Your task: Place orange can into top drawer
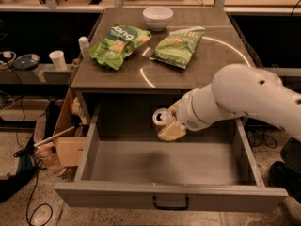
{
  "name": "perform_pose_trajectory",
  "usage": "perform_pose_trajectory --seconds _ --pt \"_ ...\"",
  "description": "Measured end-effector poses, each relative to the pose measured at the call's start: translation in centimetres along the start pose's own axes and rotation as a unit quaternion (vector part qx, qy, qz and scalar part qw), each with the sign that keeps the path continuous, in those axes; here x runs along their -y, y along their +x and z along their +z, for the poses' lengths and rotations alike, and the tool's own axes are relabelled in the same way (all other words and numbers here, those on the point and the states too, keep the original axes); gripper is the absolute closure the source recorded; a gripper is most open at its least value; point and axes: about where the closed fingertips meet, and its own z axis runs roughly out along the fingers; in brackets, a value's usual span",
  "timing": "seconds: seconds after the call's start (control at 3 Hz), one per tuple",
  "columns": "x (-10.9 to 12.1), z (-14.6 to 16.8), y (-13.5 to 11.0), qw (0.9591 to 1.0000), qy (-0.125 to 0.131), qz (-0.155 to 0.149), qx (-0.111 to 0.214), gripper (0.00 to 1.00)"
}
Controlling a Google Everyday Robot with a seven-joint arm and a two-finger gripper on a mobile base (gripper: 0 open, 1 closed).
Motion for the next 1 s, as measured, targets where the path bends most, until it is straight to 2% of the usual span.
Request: perform_pose_trajectory --seconds 0.67,1.0 --pt "-1.2 4.2 4.4 0.9979 0.001 0.034 -0.055 1.0" --pt "-2.0 6.1 6.2 0.9959 -0.014 0.054 -0.07 0.97"
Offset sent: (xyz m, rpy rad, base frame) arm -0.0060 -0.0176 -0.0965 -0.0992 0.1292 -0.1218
